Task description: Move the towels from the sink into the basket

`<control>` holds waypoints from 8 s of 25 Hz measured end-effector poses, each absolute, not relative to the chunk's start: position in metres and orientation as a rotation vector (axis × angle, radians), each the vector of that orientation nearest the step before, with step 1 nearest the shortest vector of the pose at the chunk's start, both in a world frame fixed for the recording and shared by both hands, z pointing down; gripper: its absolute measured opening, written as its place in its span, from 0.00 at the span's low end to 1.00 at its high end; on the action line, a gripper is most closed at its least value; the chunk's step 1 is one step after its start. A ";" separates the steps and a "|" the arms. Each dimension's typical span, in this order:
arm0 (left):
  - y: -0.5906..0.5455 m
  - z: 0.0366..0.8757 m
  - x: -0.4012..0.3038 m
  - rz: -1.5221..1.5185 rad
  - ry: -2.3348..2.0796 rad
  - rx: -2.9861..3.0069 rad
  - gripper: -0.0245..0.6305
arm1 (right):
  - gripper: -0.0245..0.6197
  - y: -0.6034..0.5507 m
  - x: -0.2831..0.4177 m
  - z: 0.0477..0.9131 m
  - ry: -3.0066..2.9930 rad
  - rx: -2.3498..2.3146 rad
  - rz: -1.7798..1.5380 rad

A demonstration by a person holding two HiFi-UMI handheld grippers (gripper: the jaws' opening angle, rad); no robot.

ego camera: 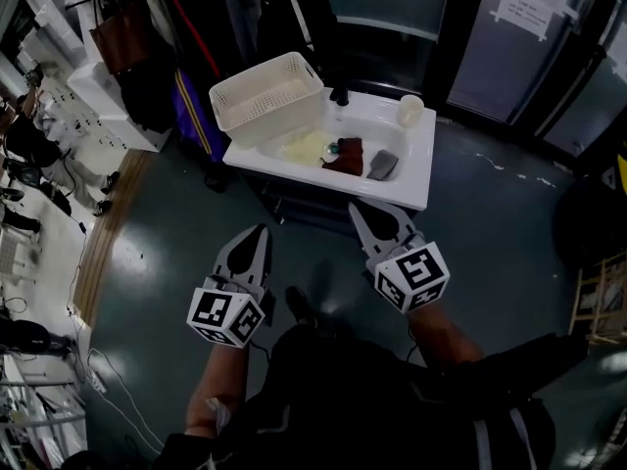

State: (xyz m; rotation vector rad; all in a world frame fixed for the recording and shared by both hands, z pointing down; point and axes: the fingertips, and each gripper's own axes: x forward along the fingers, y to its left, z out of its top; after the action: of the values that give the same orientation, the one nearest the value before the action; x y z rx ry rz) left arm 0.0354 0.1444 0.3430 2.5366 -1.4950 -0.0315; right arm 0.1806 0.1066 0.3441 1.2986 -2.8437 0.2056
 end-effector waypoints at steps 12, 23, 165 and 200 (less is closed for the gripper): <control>0.077 0.340 -0.012 -0.050 -1.412 2.599 0.04 | 0.05 0.038 0.124 0.340 -2.786 1.333 0.121; 0.005 0.344 -0.066 -0.072 -1.337 2.626 0.04 | 0.05 -0.032 0.072 0.345 -2.686 1.388 0.055; -0.127 0.376 -0.227 -0.056 -1.735 2.306 0.04 | 0.13 -0.281 -0.124 0.419 -2.489 0.642 0.064; -0.245 0.427 -0.278 0.045 -1.868 2.039 0.04 | 0.13 -0.398 -0.183 0.664 -2.028 0.194 0.221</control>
State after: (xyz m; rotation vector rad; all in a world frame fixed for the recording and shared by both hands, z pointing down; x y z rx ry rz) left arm -0.2783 -0.2450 0.4273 2.0386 -1.8675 0.0448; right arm -0.1831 -0.3978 0.6644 0.1945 -2.0281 0.2214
